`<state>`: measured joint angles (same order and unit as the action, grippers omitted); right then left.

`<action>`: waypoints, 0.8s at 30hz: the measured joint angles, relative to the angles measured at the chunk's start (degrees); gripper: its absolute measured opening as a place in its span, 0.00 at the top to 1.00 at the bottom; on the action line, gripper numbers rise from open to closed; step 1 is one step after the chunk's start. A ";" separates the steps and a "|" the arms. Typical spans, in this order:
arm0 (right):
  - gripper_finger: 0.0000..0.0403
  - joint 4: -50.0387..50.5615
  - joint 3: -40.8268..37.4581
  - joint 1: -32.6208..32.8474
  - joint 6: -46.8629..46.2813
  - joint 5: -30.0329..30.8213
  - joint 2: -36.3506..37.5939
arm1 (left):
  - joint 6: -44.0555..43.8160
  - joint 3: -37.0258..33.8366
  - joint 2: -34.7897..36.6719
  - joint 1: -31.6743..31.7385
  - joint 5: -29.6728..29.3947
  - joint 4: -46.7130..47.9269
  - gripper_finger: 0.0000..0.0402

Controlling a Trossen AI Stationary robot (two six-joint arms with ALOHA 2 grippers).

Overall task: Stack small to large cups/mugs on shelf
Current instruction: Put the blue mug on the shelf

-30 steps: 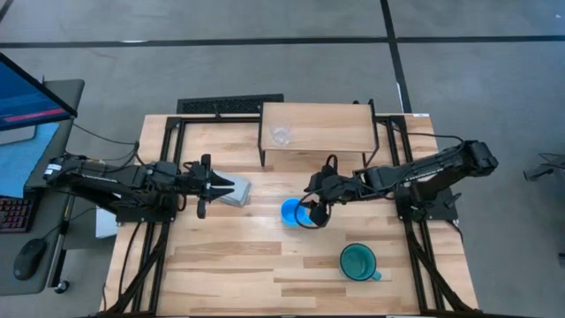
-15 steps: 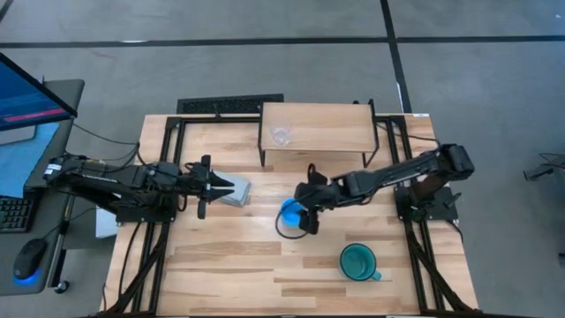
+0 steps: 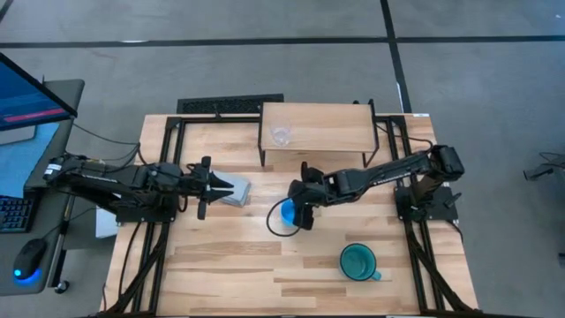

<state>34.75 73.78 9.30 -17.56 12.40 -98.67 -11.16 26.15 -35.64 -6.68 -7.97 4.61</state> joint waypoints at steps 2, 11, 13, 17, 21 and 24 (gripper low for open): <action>0.36 1.25 0.04 -0.44 -0.01 0.09 -0.07 | 0.02 0.00 0.00 0.00 0.00 0.67 0.79; 0.36 7.23 0.04 -2.57 -4.30 -2.97 -0.11 | 0.00 0.00 0.02 0.00 0.02 3.25 0.79; 0.36 7.20 0.04 -2.76 -4.95 -5.14 -0.11 | 0.00 0.00 0.00 0.00 0.02 3.88 0.79; 0.36 6.99 0.04 -2.20 -5.26 -5.60 -0.13 | 0.49 0.00 0.00 0.00 0.02 3.86 0.79; 0.36 6.98 0.04 -2.20 -7.62 -6.46 -0.13 | 0.83 0.00 0.00 0.00 0.03 3.86 0.79; 0.36 5.83 0.11 -2.10 -8.09 -6.38 -1.35 | 0.83 0.00 0.00 0.02 0.02 3.90 0.79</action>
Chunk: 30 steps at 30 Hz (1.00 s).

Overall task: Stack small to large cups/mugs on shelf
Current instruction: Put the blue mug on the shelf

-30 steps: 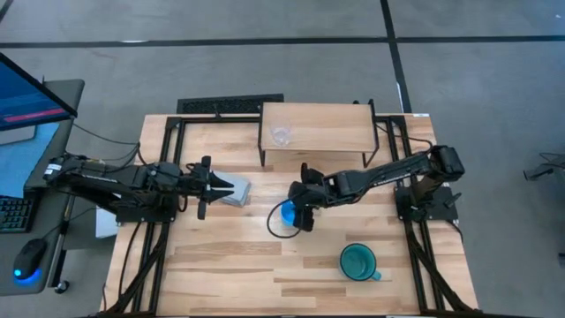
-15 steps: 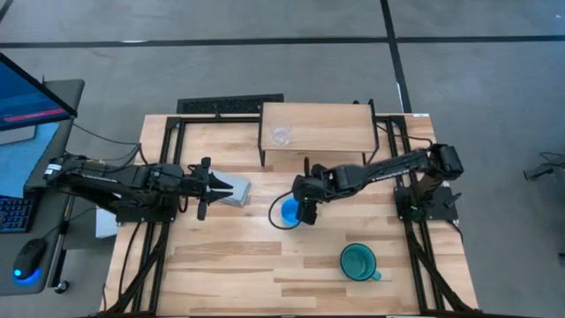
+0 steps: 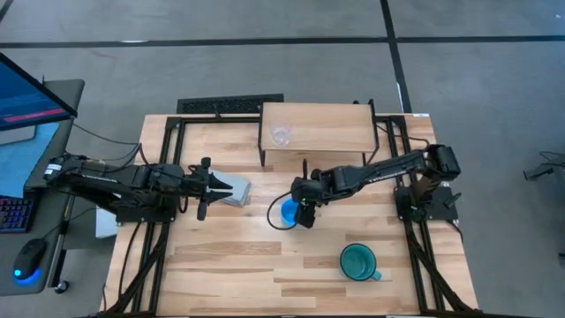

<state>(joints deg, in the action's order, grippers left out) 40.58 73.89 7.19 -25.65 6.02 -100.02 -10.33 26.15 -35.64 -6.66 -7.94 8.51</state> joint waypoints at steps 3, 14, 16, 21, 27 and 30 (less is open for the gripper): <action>0.36 0.63 -0.22 0.30 -0.04 -0.13 -1.31 | 0.00 0.00 0.00 0.01 0.00 0.08 0.79; 0.39 -0.56 0.00 0.39 -0.91 -0.24 -2.41 | 0.02 0.00 0.00 0.01 0.00 1.42 0.79; 0.42 -0.56 0.00 0.11 -0.91 -0.87 -2.41 | 0.02 0.00 0.00 0.01 -0.04 1.47 0.79; 0.60 -0.53 0.00 -0.60 -0.91 -1.97 -2.41 | 0.45 0.00 0.00 0.01 -0.11 1.60 0.79; 0.88 -0.74 0.00 -1.74 1.57 -5.54 -2.41 | 1.07 0.00 0.00 0.01 -0.37 1.60 0.79; 0.97 -0.84 0.00 -2.12 2.25 -6.79 -2.41 | 1.07 0.00 0.00 0.01 -0.39 1.60 0.79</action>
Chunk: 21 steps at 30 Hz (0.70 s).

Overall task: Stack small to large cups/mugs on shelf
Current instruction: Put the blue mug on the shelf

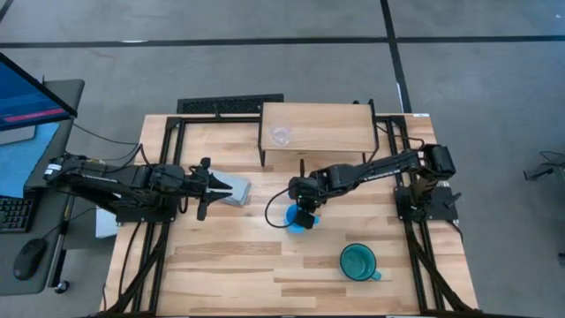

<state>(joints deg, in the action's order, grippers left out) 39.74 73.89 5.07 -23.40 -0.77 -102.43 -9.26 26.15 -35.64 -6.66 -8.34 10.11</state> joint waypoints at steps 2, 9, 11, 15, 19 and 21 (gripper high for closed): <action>0.96 0.04 0.00 -0.18 -0.12 -0.04 0.00 | 0.00 0.00 0.01 0.00 0.00 -0.01 0.79; 0.98 0.51 0.00 -1.35 -2.43 -2.18 0.00 | 0.05 0.00 0.00 0.00 -0.02 -0.01 0.79; 0.97 0.62 0.00 -1.79 -4.46 -2.43 0.00 | 0.63 0.00 0.00 0.00 -0.04 -0.02 0.79; 0.98 0.85 0.03 -2.42 -5.26 -5.53 0.00 | 1.46 0.00 0.00 0.00 -0.07 -0.02 0.79; 0.99 2.47 2.25 -1.95 -3.36 -5.40 0.00 | 1.44 0.00 0.00 0.00 -0.07 -0.02 0.79; 0.99 2.82 3.83 -1.63 -2.19 -5.35 0.00 | 1.42 0.00 0.00 0.00 -0.07 -0.03 0.79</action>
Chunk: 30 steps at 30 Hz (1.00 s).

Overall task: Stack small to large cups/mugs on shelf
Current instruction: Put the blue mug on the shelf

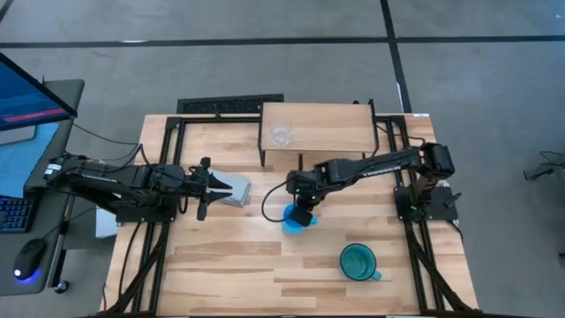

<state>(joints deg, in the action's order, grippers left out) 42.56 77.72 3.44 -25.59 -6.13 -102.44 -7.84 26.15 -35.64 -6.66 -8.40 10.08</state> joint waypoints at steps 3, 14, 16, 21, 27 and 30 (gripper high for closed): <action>0.99 2.52 3.48 0.30 1.04 0.05 -0.02 | 0.00 0.00 0.00 0.00 0.00 -0.01 0.79; 0.99 18.07 20.34 0.21 10.37 4.57 -0.02 | -0.18 0.00 0.00 0.00 0.00 -0.01 0.79; 0.99 20.79 23.54 -0.10 11.78 6.34 -0.02 | -0.19 0.00 0.00 0.00 0.00 -0.05 0.79; 0.98 26.22 29.61 -1.53 14.46 8.41 0.78 | -2.43 0.00 0.02 0.00 0.00 -1.04 0.79; 0.99 28.37 30.49 -5.78 15.29 8.52 5.43 | -4.89 0.00 0.01 0.00 0.00 -1.02 0.79; 0.99 29.54 30.50 -8.50 12.46 9.14 8.34 | -4.15 0.00 0.00 0.00 0.00 -0.80 0.79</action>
<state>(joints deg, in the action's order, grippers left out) 72.10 108.21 -5.07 -13.13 3.01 -94.10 -11.98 26.15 -35.64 -6.66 -8.40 9.28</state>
